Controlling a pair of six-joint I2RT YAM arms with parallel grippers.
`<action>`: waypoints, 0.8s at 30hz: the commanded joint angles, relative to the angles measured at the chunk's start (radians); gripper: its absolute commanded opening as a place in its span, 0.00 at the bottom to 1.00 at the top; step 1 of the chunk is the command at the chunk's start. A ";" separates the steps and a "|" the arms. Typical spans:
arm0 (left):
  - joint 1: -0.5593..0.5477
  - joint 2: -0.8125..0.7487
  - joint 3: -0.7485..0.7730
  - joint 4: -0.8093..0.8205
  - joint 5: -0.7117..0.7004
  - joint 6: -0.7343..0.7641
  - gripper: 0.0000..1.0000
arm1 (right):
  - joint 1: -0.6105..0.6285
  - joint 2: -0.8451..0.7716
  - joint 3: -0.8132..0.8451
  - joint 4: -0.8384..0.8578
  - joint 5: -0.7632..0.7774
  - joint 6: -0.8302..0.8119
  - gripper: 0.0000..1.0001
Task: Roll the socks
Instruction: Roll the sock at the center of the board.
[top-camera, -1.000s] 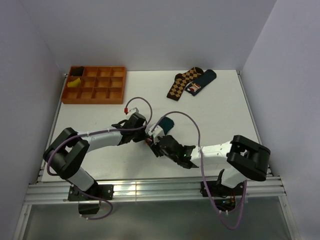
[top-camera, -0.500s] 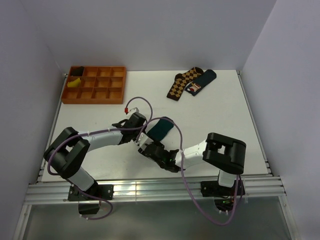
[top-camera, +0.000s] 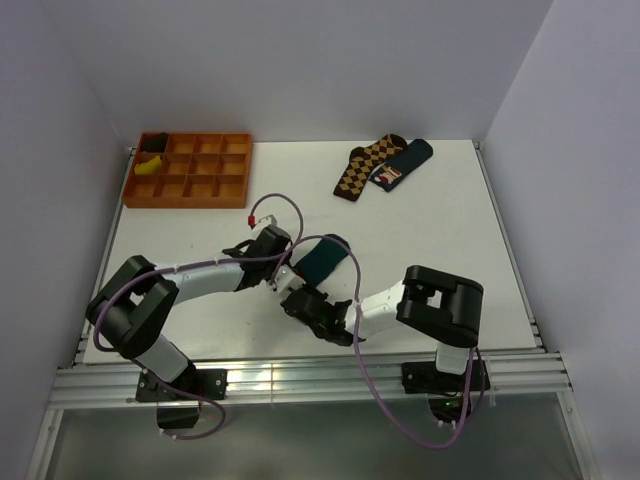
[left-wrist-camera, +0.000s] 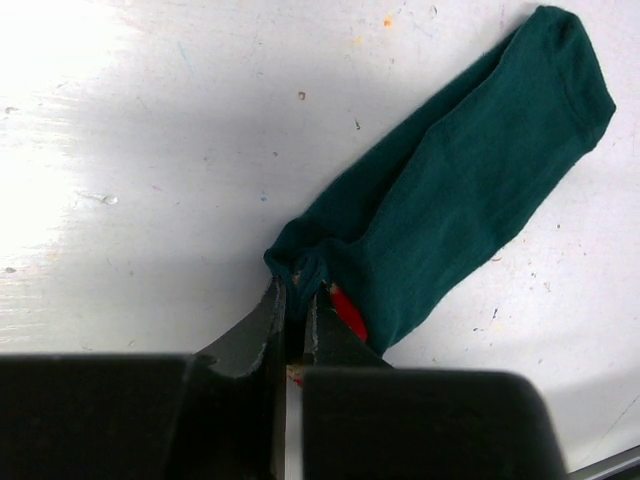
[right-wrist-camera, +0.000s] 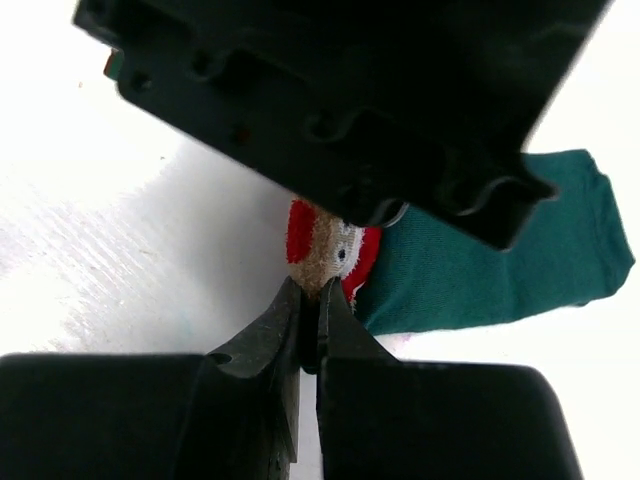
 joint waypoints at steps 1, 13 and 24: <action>-0.006 -0.057 -0.041 0.044 0.009 -0.017 0.11 | -0.021 -0.011 -0.012 -0.060 -0.124 0.090 0.00; 0.061 -0.232 -0.160 0.124 -0.058 -0.125 0.77 | -0.167 -0.054 -0.046 -0.106 -0.541 0.211 0.00; 0.130 -0.395 -0.303 0.220 -0.031 -0.152 0.77 | -0.386 -0.012 0.007 -0.137 -0.986 0.326 0.00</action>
